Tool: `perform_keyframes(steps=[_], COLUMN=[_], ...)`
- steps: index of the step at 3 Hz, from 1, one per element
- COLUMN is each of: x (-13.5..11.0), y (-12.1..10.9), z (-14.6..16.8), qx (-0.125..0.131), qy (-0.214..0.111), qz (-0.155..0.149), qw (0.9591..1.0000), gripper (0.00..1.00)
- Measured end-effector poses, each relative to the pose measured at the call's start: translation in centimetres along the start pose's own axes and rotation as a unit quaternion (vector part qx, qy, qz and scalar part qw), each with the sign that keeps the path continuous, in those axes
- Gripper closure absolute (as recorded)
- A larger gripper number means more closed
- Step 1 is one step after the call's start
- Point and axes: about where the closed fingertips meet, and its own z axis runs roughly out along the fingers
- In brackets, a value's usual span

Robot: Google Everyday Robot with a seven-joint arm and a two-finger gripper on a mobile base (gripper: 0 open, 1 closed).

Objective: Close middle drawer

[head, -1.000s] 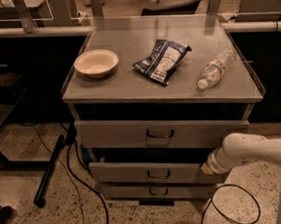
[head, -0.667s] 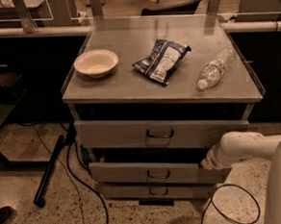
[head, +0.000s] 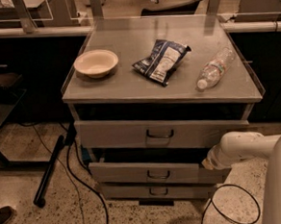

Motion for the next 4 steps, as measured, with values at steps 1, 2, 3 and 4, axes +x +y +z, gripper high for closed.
perform_keyframes(steps=[1, 2, 3, 4], x=[2.2, 5.2, 5.6, 4.6], y=[0.8, 2.0, 2.1, 1.3], z=[-1.5, -4.3, -4.5, -4.9], qx=[-0.024, -0.054, -0.057, -0.046], qy=[0.024, 0.045, 0.049, 0.037], qz=[0.011, 0.029, 0.031, 0.036], qw=[0.9994, 0.9971, 0.9967, 0.9976], gripper=[1.0, 1.0, 1.0, 1.0])
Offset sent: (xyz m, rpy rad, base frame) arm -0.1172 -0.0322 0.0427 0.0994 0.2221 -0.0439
